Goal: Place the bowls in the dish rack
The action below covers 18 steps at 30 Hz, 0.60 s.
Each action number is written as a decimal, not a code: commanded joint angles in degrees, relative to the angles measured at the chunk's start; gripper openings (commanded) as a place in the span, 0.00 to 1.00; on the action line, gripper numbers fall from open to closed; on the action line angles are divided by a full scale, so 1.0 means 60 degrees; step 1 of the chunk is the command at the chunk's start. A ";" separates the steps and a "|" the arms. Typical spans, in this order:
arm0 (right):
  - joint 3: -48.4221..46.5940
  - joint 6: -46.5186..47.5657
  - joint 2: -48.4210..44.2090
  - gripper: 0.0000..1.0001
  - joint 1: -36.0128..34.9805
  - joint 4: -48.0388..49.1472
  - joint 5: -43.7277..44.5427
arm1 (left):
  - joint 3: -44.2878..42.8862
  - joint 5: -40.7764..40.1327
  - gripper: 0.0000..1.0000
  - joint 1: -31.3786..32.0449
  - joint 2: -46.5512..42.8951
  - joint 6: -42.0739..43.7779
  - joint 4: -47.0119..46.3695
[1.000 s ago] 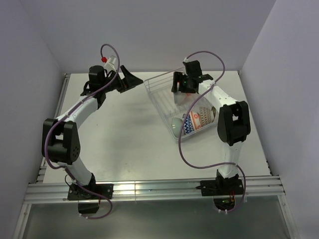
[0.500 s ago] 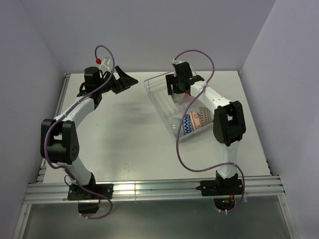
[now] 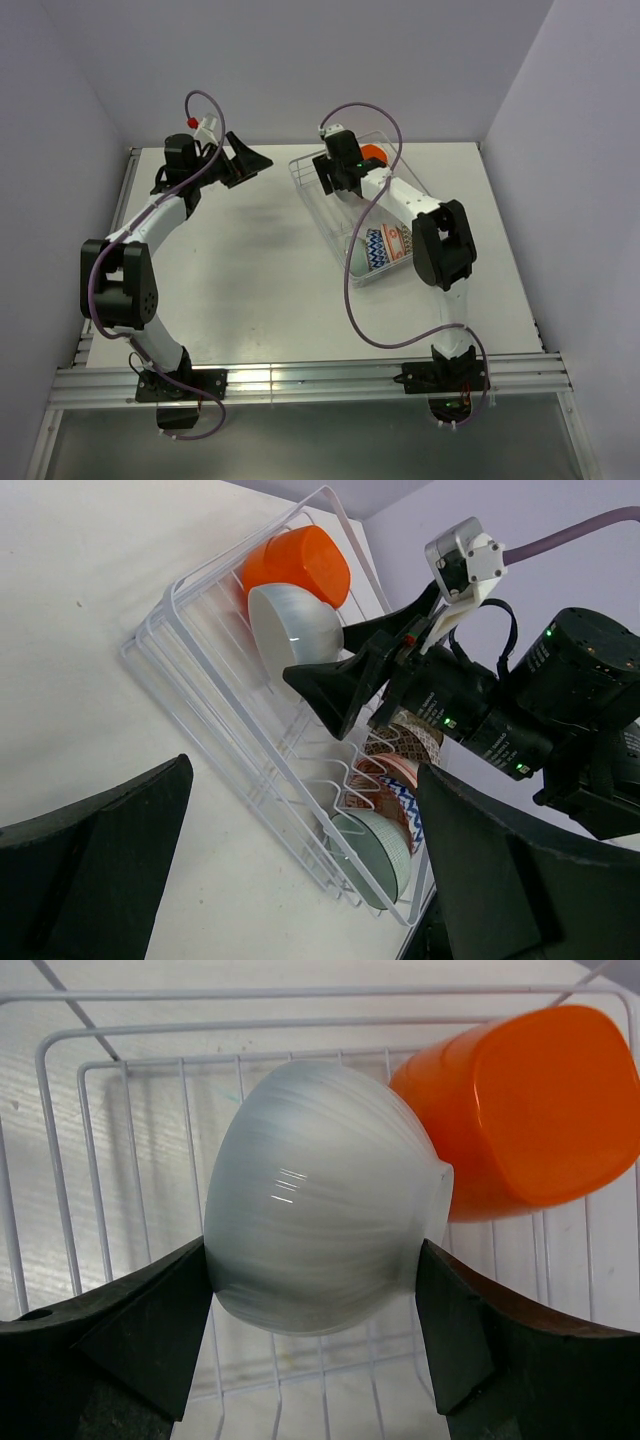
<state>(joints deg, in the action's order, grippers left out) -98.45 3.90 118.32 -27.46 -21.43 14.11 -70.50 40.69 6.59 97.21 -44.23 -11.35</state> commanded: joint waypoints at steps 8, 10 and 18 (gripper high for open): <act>-0.1257 0.1194 0.0904 0.00 -0.0271 0.0364 0.1339 | 0.0133 0.0162 0.99 -0.0146 -0.0616 0.0018 -0.0188; -0.1315 0.1298 0.1021 0.00 -0.0315 0.0291 0.1457 | 0.0148 0.0177 0.99 -0.0175 -0.0645 0.0003 -0.0202; -0.1550 0.1459 0.1314 0.00 -0.0476 -0.0046 0.1589 | 0.0280 0.0104 0.99 -0.0205 -0.0777 0.0003 -0.0232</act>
<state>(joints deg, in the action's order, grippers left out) -105.10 11.09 125.05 -30.76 -20.75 19.22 -69.36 40.69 5.58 95.48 -44.25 -11.29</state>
